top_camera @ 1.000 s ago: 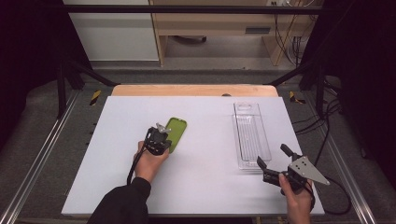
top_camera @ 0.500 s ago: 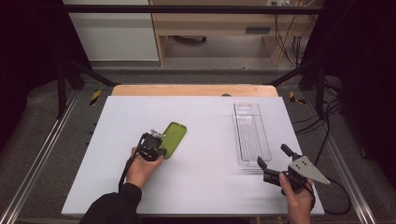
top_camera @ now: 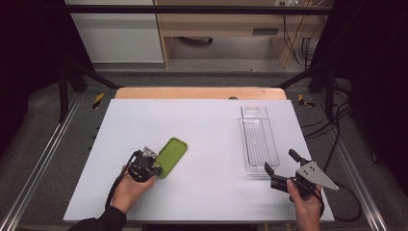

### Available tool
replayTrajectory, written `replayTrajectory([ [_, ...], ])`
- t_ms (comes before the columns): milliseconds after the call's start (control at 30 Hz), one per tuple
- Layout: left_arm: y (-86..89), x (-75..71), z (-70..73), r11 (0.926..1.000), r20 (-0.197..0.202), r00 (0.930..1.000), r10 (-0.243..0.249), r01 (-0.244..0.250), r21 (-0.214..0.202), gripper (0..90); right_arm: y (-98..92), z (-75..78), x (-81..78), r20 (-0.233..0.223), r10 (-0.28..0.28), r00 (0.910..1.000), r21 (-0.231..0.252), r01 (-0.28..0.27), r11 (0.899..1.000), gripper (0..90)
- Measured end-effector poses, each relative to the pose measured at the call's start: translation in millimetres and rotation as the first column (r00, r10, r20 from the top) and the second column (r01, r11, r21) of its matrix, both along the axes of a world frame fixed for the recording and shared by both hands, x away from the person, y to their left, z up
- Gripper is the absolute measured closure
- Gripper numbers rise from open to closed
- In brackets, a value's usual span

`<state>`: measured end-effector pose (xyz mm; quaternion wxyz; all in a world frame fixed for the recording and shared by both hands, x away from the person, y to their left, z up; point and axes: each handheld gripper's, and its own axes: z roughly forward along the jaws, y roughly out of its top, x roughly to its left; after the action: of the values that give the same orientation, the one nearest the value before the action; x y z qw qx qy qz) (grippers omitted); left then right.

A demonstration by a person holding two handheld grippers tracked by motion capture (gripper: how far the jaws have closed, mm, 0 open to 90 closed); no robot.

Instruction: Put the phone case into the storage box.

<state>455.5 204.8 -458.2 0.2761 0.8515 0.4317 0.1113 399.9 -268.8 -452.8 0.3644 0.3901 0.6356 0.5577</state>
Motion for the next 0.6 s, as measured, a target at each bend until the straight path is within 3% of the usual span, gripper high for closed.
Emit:
replayTrajectory([
  [267, 18.4, -19.4, 0.6, 0.9996, -0.034, 0.9993, -0.018, 0.017, -0.022, 90.0, 1.0, 0.2, -0.5, 0.002, -0.006, 1.0, -0.007, 0.006, 1.0, 3.5],
  [433, 25.5, -34.9, 2.9, 0.9988, -0.035, 0.9985, -0.042, 0.043, 0.024, 90.0, 0.5, -0.1, -0.1, 0.002, -0.005, 1.0, -0.006, 0.005, 1.0, 3.5],
  [600, 33.6, -43.6, 3.1, 0.9983, -0.036, 0.9981, -0.05, 0.051, 0.029, 90.0, -0.1, 0.3, -2.1, 0.002, -0.005, 1.0, -0.004, 0.005, 1.0, 3.5],
])
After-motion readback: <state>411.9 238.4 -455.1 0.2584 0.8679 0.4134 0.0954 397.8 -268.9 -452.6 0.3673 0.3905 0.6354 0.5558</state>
